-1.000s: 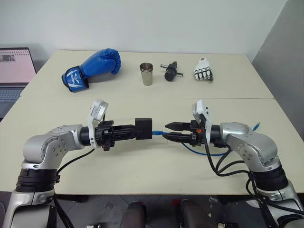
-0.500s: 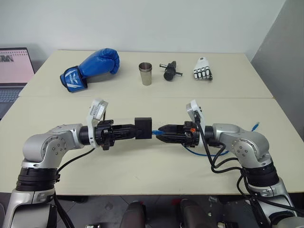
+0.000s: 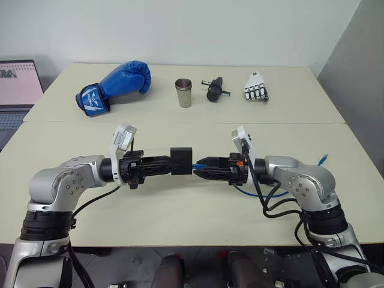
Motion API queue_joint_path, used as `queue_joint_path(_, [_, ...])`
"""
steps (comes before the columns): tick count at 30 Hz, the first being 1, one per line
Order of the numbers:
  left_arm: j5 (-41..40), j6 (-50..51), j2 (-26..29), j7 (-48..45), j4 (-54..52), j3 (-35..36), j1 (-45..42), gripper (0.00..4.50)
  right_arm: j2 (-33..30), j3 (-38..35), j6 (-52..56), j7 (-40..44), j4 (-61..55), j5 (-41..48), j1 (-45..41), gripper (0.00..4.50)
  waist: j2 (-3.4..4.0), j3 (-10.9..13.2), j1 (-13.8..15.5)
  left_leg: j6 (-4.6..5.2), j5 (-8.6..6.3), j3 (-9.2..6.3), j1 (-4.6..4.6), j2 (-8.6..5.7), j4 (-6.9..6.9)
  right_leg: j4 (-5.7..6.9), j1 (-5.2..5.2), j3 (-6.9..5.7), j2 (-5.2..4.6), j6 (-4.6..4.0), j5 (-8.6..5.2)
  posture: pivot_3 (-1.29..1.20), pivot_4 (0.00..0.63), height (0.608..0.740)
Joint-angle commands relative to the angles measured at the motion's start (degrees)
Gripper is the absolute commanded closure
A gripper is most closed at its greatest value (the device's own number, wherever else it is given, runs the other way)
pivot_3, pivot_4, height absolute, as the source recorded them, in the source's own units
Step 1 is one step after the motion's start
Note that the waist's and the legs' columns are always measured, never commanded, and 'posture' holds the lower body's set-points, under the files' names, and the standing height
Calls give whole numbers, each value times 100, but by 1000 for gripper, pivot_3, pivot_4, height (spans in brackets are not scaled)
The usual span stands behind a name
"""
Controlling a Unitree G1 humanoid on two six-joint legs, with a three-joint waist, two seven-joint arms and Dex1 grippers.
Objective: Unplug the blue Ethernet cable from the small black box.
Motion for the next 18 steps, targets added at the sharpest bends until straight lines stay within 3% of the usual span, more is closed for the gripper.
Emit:
queue_joint_path(1, [-31, -57, 9, -55, -160, 22, -77, 3726, 52, -44, 9, 2, -81, 109, -122, 2410, 0, 0, 0, 0, 0, 0, 0, 0, 0, 0, 0, 0, 0, 0, 0, 0, 150, 740])
queue_joint_path(18, [-11, -78, -1, -22, -188, -13, -72, 3726, 86, -90, 169, -12, -52, 142, -146, 2410, 0, 0, 0, 0, 0, 1, -5, 1, -1, 0, -5, 0, 2, 0, 0, 0, 150, 740])
